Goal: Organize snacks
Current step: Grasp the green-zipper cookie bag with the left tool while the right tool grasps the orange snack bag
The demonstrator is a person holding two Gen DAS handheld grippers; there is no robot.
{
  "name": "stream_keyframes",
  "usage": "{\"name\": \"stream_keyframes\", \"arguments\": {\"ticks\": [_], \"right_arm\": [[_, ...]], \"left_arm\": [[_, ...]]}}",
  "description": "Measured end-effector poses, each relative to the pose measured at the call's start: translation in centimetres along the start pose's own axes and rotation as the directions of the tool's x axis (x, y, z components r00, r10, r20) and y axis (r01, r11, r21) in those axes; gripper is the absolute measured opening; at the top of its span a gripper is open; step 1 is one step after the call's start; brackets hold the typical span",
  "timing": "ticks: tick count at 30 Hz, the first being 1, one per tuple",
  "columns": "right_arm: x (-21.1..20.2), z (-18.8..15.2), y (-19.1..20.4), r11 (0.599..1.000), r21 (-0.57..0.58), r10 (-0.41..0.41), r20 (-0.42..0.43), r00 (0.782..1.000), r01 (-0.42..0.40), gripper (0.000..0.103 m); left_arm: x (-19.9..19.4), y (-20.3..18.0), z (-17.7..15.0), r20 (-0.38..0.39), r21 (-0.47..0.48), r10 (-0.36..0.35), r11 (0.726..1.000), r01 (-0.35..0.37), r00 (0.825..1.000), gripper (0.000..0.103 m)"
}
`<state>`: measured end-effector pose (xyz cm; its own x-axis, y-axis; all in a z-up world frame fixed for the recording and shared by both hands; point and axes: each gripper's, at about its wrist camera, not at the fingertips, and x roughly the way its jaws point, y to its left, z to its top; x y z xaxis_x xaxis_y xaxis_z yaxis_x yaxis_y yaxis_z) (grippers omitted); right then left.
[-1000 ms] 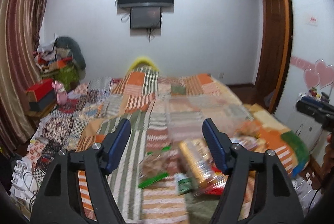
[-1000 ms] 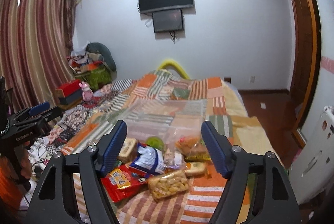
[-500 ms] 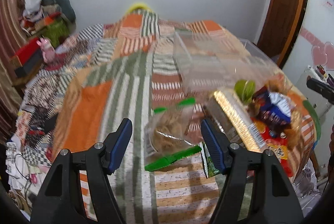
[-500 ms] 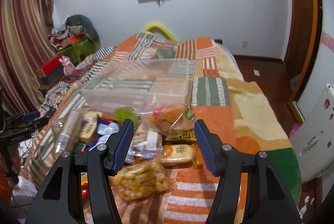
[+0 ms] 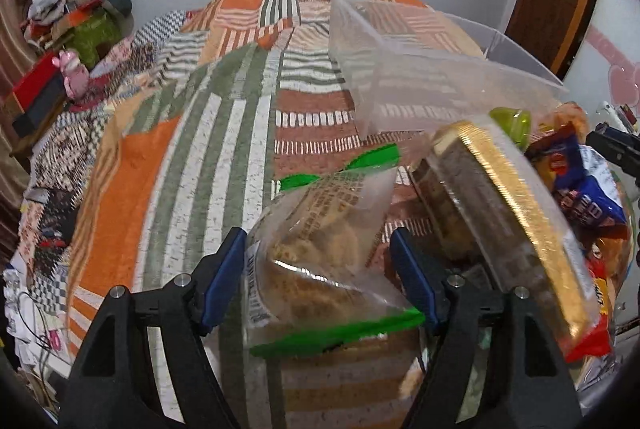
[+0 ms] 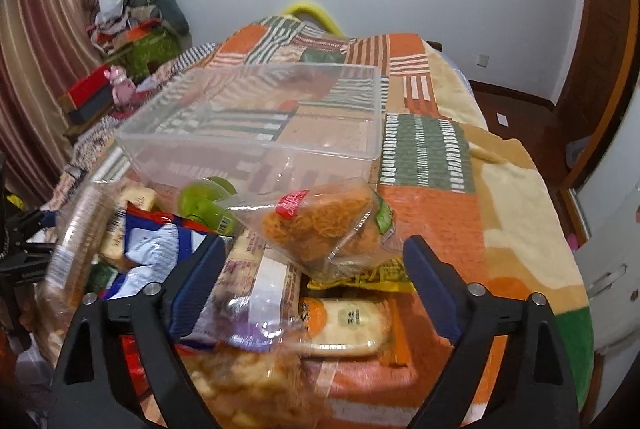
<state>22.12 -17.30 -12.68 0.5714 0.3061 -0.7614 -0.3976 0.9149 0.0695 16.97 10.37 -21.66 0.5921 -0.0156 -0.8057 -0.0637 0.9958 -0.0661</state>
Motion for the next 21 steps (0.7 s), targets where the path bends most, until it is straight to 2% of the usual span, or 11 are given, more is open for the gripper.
{"name": "stream_keyframes", "arguments": {"ticks": [5, 11, 14, 15, 21], "right_arm": [[1.1, 0.6, 0.0, 0.999, -0.003, -0.037, -0.006, 0.999, 0.037, 0.095], [1.9, 0.7, -1.1, 0.998, 0.05, -0.036, -0.02, 0.999, 0.037, 0.092], [1.7, 0.9, -1.2, 0.998, 0.051, -0.04, -0.012, 0.999, 0.04, 0.082], [1.7, 0.9, -1.2, 0.998, 0.046, -0.049, -0.008, 0.999, 0.049, 0.075], [0.5, 0.8, -1.4, 0.998, 0.029, -0.048, 0.018, 0.999, 0.048, 0.055]], "left_arm": [[0.9, 0.7, 0.1, -0.014, -0.037, -0.012, 0.999, 0.012, 1.0, 0.071], [0.6, 0.7, 0.0, 0.016, -0.035, -0.017, 0.999, 0.018, 1.0, 0.056], [0.2, 0.7, -0.1, 0.022, -0.036, -0.019, 0.999, 0.02, 1.0, 0.055], [0.1, 0.7, -0.1, 0.025, -0.034, -0.014, 0.999, 0.015, 1.0, 0.055], [-1.4, 1.1, -0.2, 0.049, -0.048, 0.016, 0.999, -0.013, 0.999, 0.054]]}}
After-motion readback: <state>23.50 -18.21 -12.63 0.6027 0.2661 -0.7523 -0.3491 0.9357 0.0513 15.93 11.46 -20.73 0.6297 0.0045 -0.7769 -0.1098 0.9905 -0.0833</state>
